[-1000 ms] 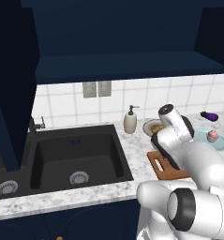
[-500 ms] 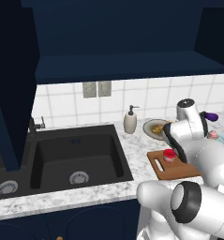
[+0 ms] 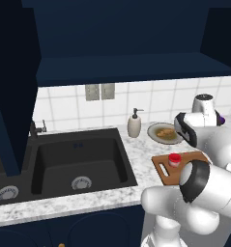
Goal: From the different types of pastries on the counter, select a croissant and place it on the cutting board. Then retrieve a jar of jam from the cabinet and place it alongside the croissant on the cutting board.
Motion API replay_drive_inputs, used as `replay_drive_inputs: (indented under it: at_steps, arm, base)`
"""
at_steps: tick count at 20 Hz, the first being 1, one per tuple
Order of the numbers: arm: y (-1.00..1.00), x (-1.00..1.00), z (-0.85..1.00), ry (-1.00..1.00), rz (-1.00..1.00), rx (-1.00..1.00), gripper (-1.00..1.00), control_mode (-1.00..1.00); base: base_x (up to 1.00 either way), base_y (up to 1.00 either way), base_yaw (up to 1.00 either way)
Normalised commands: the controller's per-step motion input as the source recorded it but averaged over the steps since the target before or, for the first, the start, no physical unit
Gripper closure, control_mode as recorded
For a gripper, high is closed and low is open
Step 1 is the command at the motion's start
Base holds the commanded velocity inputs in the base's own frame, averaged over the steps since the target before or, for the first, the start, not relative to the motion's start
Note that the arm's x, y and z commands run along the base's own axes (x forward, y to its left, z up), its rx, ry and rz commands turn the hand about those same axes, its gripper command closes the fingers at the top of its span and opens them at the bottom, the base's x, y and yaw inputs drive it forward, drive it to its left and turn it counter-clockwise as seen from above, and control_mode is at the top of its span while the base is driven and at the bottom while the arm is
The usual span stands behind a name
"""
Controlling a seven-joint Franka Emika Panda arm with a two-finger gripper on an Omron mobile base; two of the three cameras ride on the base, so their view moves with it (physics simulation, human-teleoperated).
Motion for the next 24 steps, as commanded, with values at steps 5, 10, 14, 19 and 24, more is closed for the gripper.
replay_drive_inputs:
  at_steps: [5, 10, 14, 19, 24]
  arm:
    - [0.0, 0.09, -0.01, -0.04, 0.03, 0.03, -1.0, -1.0]
    - [0.0, 0.09, -0.09, -0.1, 0.01, 0.02, -1.0, -1.0]
    - [0.03, 0.21, 0.0, -0.15, 0.0, 0.03, -1.0, -1.0]
    - [0.0, 0.24, 0.03, -0.04, 0.03, 0.07, -1.0, -1.0]
    - [0.0, 0.17, 0.02, 0.0, 0.09, 0.06, -1.0, -1.0]
  base:
    - [0.0, 0.0, 0.0]
    - [0.0, 0.0, 0.0]
    - [0.0, 0.0, 0.0]
    - [0.0, 0.0, 0.0]
    - [0.0, 0.0, 0.0]
